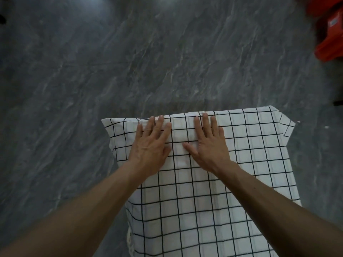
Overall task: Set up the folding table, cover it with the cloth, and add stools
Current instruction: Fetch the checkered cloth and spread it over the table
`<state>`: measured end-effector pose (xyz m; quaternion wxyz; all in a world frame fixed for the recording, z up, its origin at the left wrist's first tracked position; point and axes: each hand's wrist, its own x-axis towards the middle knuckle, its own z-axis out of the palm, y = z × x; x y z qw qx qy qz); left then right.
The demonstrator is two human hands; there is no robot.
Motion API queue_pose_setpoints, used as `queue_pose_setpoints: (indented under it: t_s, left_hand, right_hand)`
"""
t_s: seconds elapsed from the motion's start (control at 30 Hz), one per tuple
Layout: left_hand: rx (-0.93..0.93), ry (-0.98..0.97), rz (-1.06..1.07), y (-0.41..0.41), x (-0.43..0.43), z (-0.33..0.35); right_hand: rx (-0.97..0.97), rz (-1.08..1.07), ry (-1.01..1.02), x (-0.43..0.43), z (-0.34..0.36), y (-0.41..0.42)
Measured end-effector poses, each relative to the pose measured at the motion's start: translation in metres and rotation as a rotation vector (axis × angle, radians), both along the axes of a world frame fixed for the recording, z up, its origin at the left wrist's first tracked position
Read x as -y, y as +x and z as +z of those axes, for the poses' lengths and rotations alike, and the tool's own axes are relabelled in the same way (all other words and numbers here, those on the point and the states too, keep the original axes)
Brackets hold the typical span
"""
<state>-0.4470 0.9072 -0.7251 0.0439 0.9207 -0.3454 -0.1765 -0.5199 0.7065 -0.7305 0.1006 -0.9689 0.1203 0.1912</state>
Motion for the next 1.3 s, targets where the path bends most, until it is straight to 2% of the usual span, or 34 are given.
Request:
queue_pose_setpoints:
  t_s: [0.27,0.47,0.83,1.07,1.3]
  left_hand:
    - [-0.034,0.078,0.052,-0.027,0.026,0.006]
    - [-0.047,0.081,0.114,-0.079,0.046,0.011]
    - [0.04,0.048,0.205,-0.161,0.047,0.013]
    - [0.024,0.067,0.151,-0.243,0.018,0.022]
    - [-0.03,0.079,0.205,-0.353,-0.019,0.015]
  right_hand:
    - [-0.031,0.013,0.009,0.024,0.007,-0.039]
    - [-0.022,0.035,0.036,0.052,0.013,-0.073]
    - [0.031,0.099,0.024,0.062,0.014,-0.144]
    - [0.036,0.099,0.043,0.06,0.024,-0.226]
    - [-0.009,0.083,0.009,0.044,0.027,-0.331]
